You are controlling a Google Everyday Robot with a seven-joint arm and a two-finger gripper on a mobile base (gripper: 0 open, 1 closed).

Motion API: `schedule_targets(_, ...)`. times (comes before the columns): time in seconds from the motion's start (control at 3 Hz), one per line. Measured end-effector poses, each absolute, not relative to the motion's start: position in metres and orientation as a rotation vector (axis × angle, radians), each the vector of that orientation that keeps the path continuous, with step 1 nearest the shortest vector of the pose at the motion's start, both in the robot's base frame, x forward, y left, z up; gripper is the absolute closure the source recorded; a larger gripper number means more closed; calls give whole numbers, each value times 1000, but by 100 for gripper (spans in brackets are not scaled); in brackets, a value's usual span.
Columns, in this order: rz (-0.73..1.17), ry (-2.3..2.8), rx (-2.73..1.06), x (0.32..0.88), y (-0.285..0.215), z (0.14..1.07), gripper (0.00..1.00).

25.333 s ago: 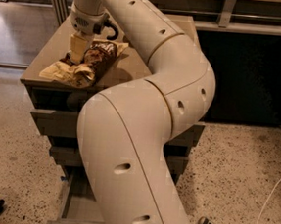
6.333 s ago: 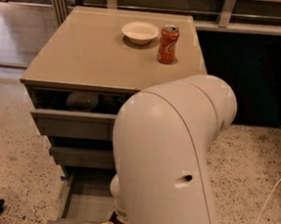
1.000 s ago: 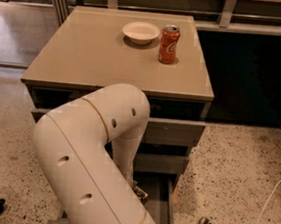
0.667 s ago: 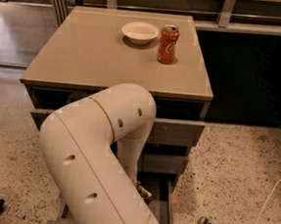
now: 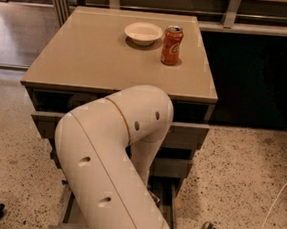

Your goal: Place brown chip bag into bottom drawer

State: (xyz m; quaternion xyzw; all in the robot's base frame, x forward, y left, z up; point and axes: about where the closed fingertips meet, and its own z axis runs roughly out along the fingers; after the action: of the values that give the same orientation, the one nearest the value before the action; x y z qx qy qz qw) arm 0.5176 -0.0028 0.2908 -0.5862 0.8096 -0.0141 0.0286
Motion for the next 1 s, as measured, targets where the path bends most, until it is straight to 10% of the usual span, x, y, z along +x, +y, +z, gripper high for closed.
schedule_targets(1.0,-8,2533,-1840,525,11,226,100)
